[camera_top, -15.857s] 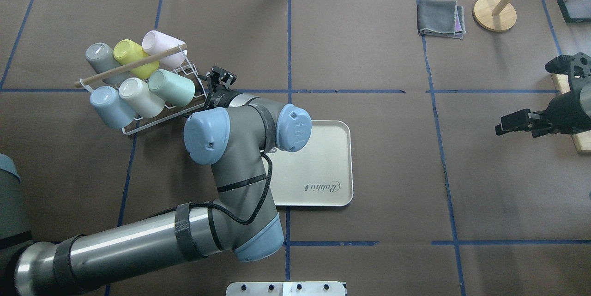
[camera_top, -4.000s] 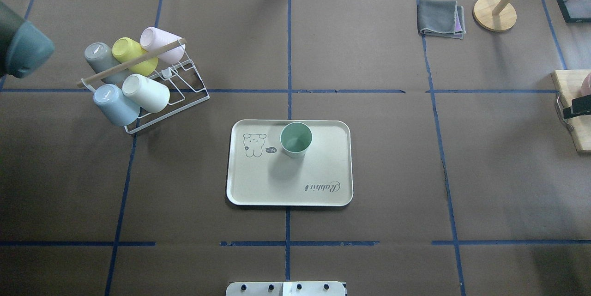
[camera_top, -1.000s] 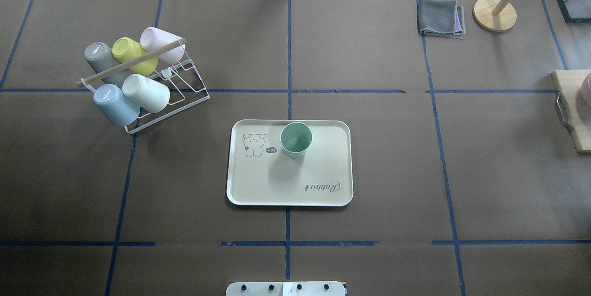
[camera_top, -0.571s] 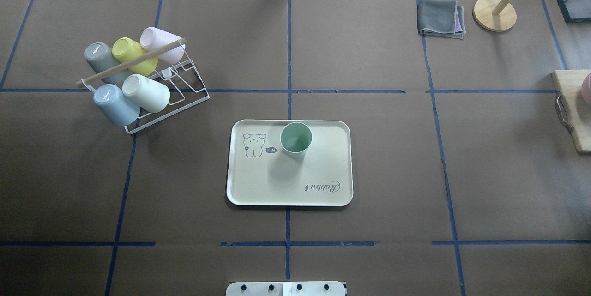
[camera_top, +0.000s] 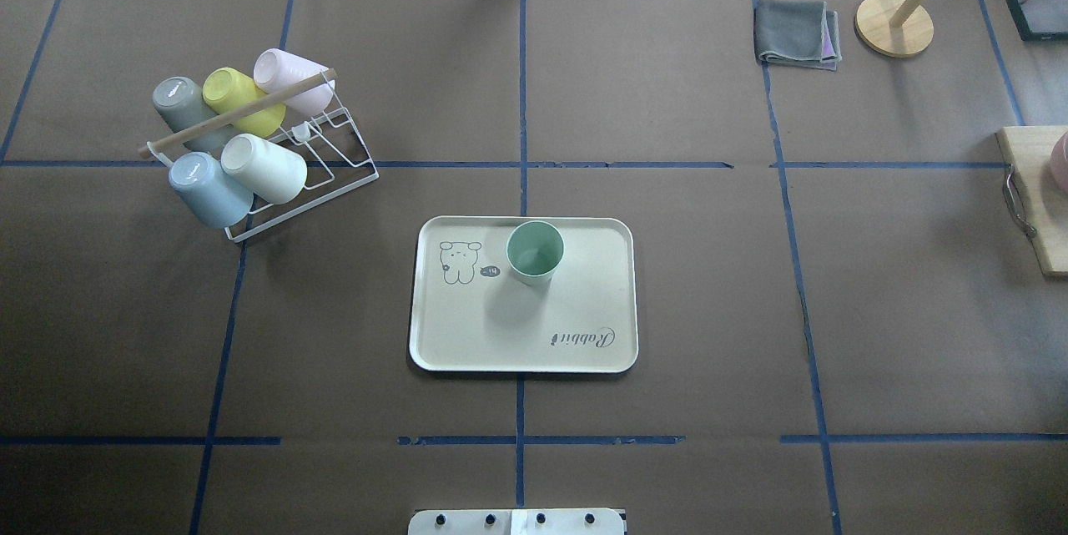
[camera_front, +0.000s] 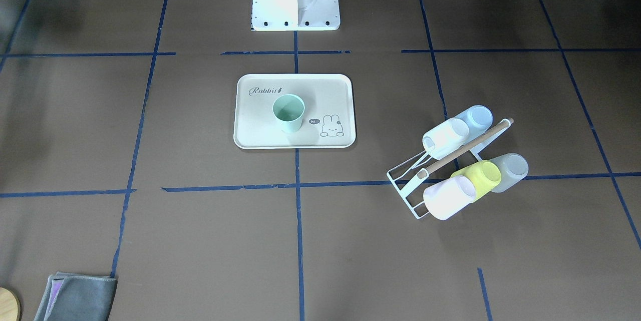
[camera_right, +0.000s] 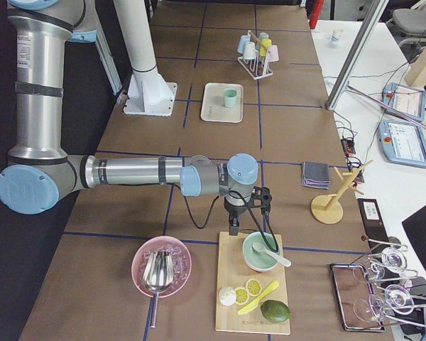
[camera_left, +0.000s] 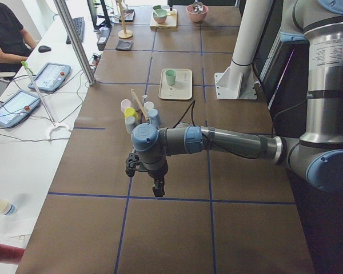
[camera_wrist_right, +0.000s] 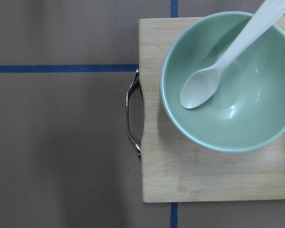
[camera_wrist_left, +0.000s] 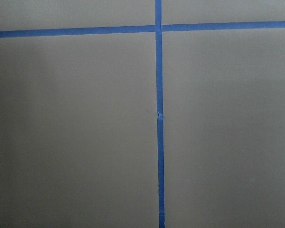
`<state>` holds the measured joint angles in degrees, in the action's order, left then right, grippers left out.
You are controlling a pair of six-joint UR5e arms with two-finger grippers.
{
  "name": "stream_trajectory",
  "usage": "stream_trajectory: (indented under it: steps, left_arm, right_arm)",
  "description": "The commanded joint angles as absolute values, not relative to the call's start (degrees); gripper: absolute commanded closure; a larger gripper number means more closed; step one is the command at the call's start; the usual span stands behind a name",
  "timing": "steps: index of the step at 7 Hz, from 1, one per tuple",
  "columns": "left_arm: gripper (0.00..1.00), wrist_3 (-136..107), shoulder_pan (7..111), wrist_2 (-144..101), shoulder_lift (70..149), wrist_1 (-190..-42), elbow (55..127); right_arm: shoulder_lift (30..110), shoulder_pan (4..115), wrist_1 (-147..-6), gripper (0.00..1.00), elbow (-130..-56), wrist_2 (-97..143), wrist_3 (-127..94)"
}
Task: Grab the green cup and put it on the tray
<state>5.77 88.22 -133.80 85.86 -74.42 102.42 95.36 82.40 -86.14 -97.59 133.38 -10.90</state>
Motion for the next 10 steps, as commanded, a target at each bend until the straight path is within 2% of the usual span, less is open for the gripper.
stream_trajectory:
  steps: [1, 10]
  left_arm:
    - [0.0, 5.8, 88.2, -133.9, 86.1, -74.5, 102.2]
    - [0.0, 5.8, 88.2, -133.8, 85.4, -74.6, 101.1]
  right_arm:
    - [95.2, 83.6, -86.3, 0.0, -97.3, 134.6, -10.8]
    - [93.8, 85.9, -92.5, 0.0, -98.3, 135.1, -1.7]
